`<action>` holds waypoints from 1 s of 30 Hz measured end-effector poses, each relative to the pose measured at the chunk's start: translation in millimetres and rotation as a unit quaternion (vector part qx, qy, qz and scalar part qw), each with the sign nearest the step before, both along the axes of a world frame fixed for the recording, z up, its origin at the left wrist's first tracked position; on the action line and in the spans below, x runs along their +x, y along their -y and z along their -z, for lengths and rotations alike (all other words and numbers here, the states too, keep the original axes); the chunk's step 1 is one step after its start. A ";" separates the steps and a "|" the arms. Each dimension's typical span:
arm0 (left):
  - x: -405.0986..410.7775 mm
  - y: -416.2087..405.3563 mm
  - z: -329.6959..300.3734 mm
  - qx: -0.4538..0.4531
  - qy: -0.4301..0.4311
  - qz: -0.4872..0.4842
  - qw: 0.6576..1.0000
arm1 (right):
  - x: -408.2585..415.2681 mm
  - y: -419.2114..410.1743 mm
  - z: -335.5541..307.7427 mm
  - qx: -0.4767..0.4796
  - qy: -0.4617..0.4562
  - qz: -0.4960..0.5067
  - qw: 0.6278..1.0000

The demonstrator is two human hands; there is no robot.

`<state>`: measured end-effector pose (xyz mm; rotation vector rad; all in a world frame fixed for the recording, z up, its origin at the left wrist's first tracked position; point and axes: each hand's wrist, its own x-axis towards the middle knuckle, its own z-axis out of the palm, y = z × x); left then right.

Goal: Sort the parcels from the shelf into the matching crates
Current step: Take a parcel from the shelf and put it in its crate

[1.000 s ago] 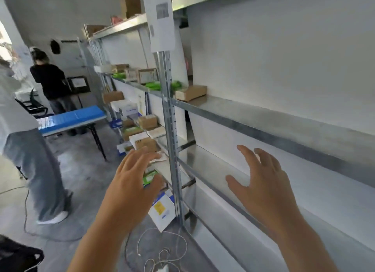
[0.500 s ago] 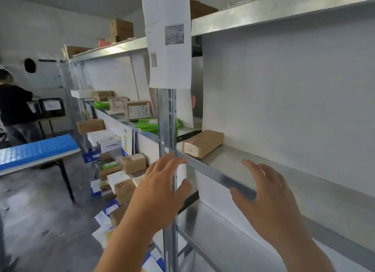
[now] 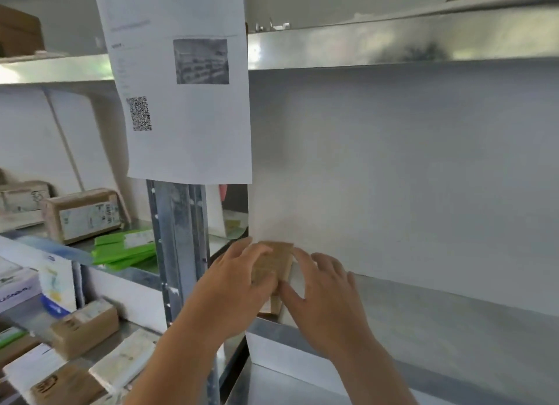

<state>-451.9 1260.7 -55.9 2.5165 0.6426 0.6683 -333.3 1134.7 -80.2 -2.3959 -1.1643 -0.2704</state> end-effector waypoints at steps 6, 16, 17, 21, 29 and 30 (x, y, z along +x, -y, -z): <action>15.9 -10.8 16.7 -0.071 -0.004 0.022 0.997 | 1.5 -11.5 0.8 -0.028 -0.056 -0.014 0.998; 39.4 34.1 31.4 -0.190 0.081 0.047 0.977 | 0.6 28.9 13.3 0.200 -0.205 0.013 0.958; 42.1 43.9 31.7 -0.205 0.103 0.057 0.972 | 2.1 40.5 14.6 0.219 -0.207 0.020 0.953; 58.8 98.2 28.2 -0.258 0.147 0.088 0.951 | 8.2 105.2 19.4 0.261 -0.191 0.053 0.945; 97.9 272.7 -1.4 -0.249 0.181 0.220 0.926 | 19.1 299.5 6.0 0.329 -0.134 0.102 0.929; 104.7 303.7 -2.8 -0.261 0.183 0.245 0.916 | 20.5 332.8 3.2 0.331 -0.103 0.115 0.931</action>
